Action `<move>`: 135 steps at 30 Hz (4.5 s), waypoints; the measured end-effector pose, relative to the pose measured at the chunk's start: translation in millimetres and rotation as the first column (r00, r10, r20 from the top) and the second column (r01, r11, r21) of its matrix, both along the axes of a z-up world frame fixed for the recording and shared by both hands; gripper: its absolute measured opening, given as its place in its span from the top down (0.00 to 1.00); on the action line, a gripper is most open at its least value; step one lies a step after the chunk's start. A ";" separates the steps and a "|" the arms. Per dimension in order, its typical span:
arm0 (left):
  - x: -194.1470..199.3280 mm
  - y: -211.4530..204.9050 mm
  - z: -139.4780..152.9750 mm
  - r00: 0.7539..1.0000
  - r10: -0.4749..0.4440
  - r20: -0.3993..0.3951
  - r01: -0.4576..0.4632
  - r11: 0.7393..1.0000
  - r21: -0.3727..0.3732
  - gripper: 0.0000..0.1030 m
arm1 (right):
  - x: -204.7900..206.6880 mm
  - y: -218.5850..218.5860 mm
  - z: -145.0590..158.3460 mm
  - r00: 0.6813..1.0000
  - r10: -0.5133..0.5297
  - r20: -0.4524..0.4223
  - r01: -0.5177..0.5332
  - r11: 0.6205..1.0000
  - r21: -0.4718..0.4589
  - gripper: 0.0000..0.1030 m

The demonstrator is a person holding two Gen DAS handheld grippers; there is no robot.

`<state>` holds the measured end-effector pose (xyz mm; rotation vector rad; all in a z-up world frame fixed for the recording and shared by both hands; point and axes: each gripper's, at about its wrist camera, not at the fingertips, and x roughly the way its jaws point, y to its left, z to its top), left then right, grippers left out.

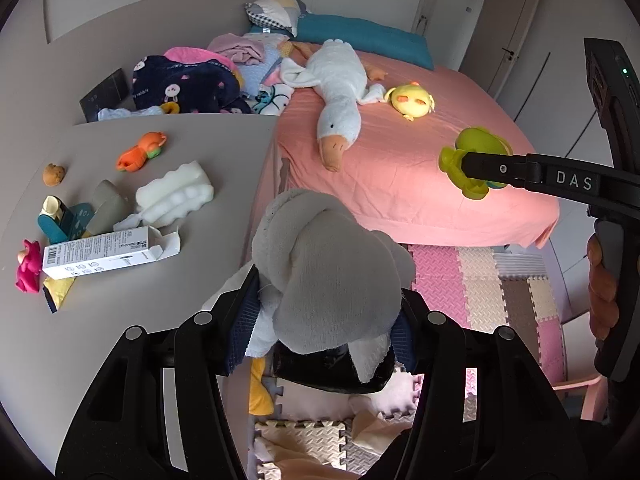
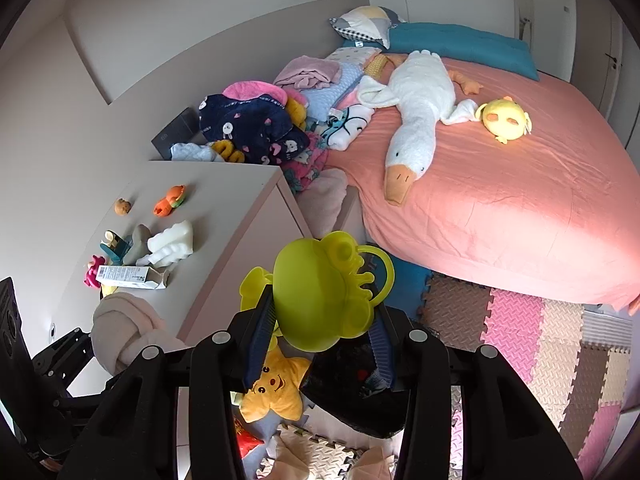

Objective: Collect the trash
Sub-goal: 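Carry cloth and frog toy over the bin and open both tools, then move the left tool back to the desk toward the white box, then grasp the white barcode box with the left tool and lift it, then hold the white box up with the left tool while the right tool grasps the white foam sponge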

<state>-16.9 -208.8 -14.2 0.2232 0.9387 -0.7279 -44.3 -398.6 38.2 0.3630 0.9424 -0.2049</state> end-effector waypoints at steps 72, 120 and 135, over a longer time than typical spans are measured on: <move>128.1 126.4 -34.6 0.712 0.673 -0.200 -0.686 0.728 0.009 0.09 | 93.0 48.5 -17.8 0.989 0.149 0.024 -0.149 0.988 -0.028 0.12; 126.5 191.4 -26.5 0.653 0.709 -0.266 -0.744 0.665 -0.057 0.70 | 142.0 113.8 -42.0 0.925 0.376 -0.057 -0.378 0.925 -0.043 0.12; 75.0 257.9 -24.3 0.536 0.798 -0.276 -0.834 0.552 -0.025 0.70 | 187.3 165.1 -83.8 0.833 0.522 -0.182 -0.543 0.835 -0.091 0.12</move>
